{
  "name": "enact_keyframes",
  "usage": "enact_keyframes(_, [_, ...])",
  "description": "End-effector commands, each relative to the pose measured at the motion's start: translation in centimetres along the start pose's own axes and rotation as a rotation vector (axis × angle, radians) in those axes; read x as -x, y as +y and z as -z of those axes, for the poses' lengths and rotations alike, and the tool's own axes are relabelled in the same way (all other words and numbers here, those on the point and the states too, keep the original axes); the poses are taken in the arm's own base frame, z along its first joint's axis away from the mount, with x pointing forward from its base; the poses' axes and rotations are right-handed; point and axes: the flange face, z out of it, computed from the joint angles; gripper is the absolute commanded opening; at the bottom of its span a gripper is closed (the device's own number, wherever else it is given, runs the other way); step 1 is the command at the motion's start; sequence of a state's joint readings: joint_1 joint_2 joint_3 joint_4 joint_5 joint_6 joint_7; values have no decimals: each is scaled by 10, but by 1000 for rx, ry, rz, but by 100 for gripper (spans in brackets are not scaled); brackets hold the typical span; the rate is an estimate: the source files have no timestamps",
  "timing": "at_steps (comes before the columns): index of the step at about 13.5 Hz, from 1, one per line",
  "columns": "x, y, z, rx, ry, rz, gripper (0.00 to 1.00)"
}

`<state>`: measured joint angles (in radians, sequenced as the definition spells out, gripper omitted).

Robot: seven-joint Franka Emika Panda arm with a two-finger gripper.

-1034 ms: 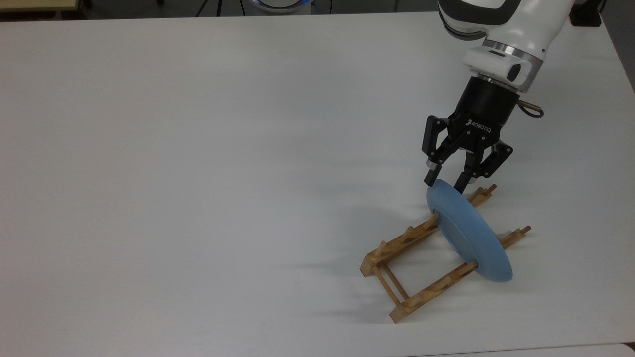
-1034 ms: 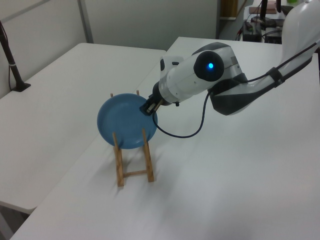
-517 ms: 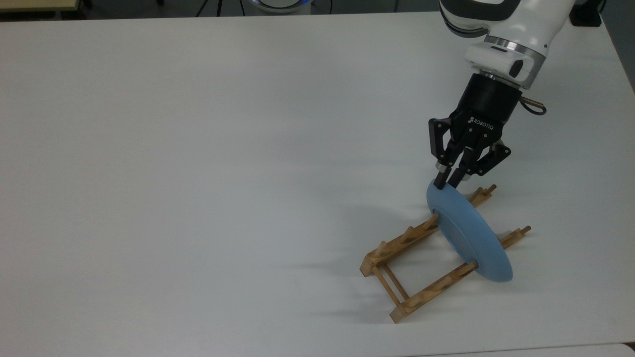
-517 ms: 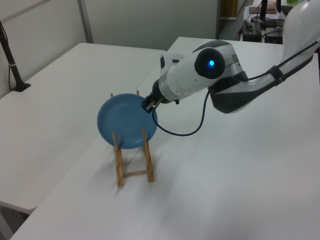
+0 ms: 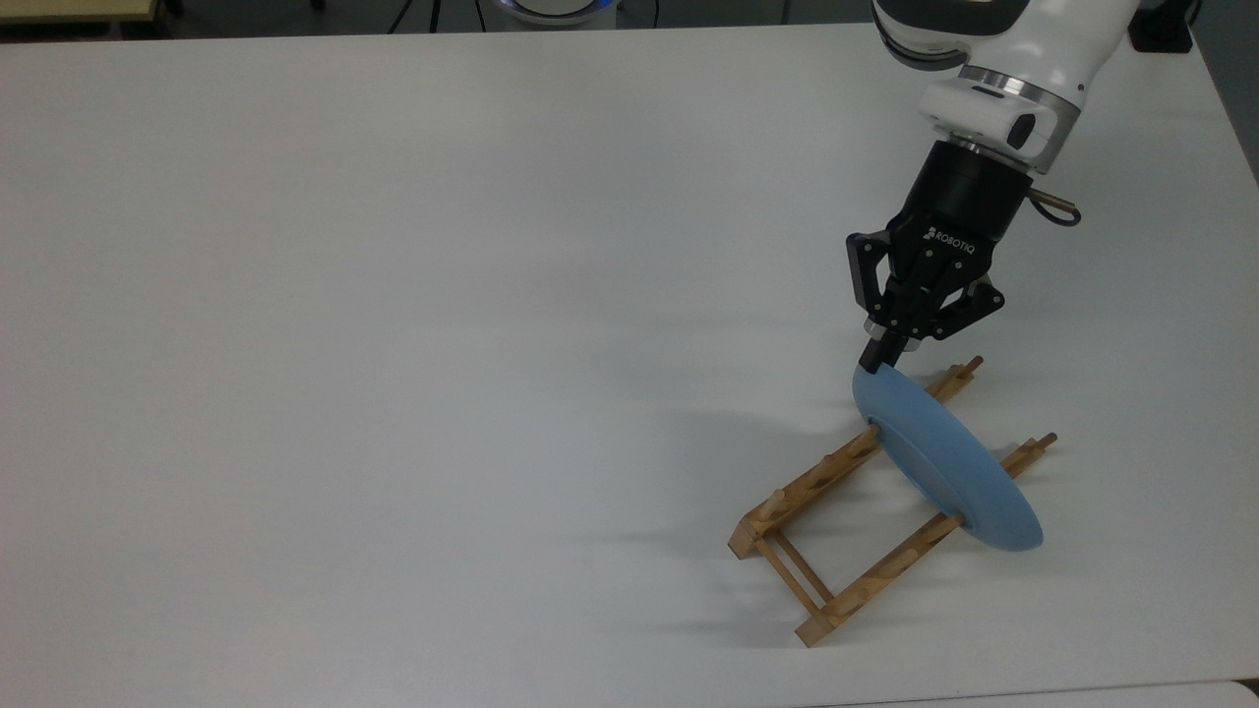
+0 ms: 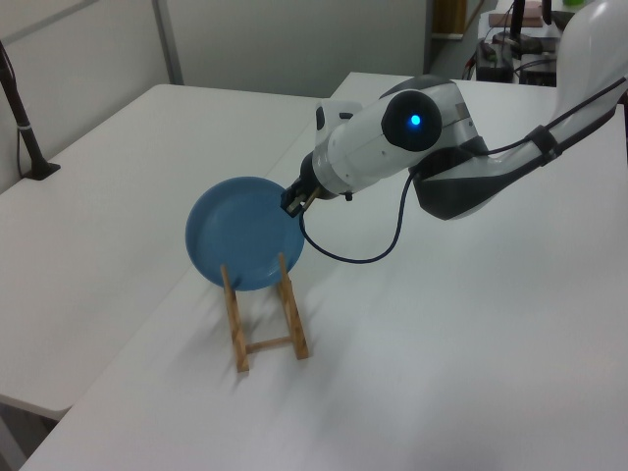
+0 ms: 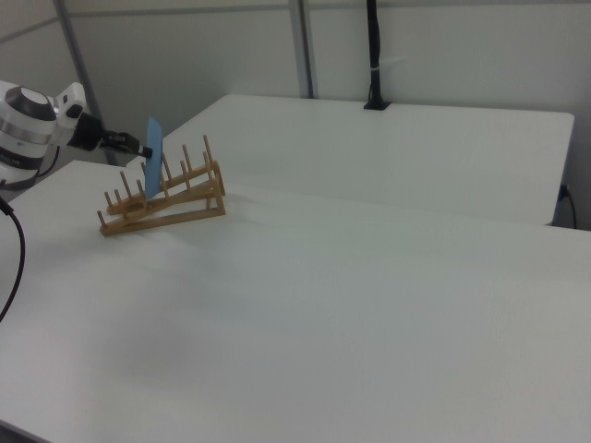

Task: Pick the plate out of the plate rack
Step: 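Lift the gripped blue plate up and out of the wooden rack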

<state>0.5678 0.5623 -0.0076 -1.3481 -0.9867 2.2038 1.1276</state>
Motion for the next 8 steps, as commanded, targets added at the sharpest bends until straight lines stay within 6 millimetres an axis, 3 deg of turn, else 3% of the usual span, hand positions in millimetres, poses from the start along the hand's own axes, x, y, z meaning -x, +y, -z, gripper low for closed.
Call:
enact_keyframes(1, [7, 4, 8, 31, -4, 36, 0])
enact_keyframes(8, [-4, 23, 19, 54, -28, 21, 0])
